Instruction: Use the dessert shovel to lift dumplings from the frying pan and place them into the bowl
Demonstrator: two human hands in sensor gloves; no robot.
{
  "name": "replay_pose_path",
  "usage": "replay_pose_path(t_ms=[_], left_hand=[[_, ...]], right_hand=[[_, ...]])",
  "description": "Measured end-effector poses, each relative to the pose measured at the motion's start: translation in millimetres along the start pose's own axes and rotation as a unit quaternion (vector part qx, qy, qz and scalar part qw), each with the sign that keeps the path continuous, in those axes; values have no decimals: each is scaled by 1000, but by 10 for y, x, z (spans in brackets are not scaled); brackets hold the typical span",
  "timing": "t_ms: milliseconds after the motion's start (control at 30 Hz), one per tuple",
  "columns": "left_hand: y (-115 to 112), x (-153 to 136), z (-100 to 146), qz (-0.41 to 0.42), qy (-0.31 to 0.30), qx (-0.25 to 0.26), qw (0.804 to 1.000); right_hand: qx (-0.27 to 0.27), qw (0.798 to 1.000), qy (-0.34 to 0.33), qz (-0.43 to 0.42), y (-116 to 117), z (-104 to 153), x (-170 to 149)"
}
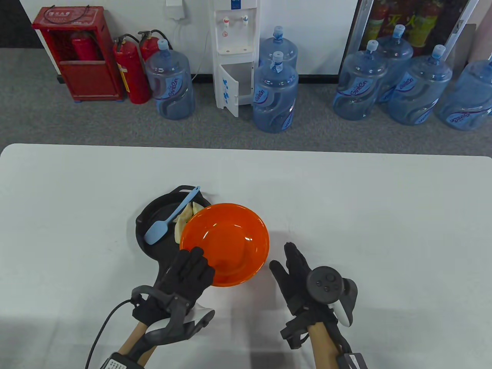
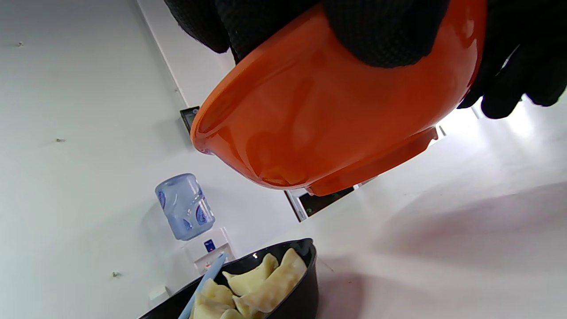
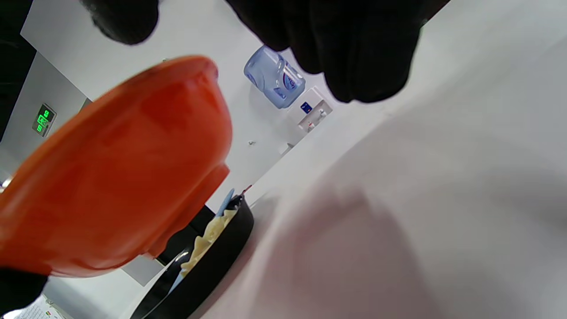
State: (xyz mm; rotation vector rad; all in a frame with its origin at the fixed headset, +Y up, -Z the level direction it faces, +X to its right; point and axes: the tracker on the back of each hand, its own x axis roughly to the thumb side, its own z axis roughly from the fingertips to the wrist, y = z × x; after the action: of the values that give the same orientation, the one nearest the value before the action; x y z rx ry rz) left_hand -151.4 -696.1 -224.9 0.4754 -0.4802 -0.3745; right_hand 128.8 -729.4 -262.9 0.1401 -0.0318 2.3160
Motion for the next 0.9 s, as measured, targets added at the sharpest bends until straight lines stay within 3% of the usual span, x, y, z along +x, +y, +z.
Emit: replay_pose_path(t_ms=[433, 600, 900], left_hand=[[62, 202, -1, -4, -30, 16, 999], [47, 253, 2, -9, -37, 11, 999], [89, 381, -4, -18, -65, 8, 998]], right_hand=[[3, 999, 15, -46, 165, -9, 67], [-4, 994, 40, -100, 194, -14, 40], [-50, 985, 90, -137, 110, 7, -28]])
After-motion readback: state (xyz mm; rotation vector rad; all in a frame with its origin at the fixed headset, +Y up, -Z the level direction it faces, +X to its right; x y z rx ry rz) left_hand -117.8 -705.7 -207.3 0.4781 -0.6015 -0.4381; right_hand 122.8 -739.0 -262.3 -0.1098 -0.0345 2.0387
